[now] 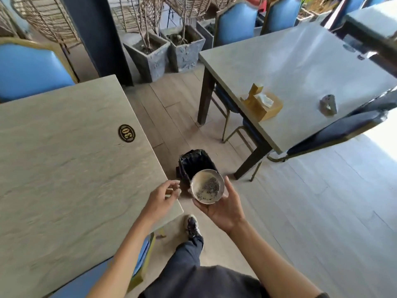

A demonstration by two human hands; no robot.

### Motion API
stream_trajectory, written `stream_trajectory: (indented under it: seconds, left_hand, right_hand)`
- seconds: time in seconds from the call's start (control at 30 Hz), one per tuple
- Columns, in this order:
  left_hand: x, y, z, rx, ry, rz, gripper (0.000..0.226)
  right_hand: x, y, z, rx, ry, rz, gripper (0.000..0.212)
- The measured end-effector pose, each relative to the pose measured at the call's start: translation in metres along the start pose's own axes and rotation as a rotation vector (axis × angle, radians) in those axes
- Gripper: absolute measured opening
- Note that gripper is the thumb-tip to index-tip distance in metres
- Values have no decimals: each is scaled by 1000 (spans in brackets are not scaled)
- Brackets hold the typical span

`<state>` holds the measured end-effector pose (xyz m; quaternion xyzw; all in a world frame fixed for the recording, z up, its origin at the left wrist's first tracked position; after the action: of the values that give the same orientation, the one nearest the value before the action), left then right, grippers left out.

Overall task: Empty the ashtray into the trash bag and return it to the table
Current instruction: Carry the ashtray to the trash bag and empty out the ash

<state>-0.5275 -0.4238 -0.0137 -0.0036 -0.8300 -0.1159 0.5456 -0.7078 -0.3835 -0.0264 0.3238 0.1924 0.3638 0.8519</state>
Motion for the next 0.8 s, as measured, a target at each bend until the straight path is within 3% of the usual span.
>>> stream_trajectory:
  seconds: [0.37,0.5,0.67,0.8]
  left_hand:
    - [21,-101,36,27,-4,-42,29]
    - [27,-132,35,80,-5,-24,34]
    - [25,-162,49,116,71,-91,33]
    - [26,-180,62,218,120,-153,33]
  right_hand:
    - [-129,-58,11,65,41,70,73]
    - [-166,-80,4,121,144,91,59]
    - [-206,-113,-12,156,268,154,74]
    - [-236,-134,-15,146,384,252,71]
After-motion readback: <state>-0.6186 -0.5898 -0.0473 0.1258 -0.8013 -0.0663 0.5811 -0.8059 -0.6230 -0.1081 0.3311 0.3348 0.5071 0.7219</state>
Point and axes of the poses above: each hand's wrist, its own y-axis away from the middle knuckle, its own z-axis out of the palm, x = y × z, the point moved 9 cm from there along -y, towards the middle knuckle, and after that the axes turned 9 degrees about z, right-handed, at the moved point
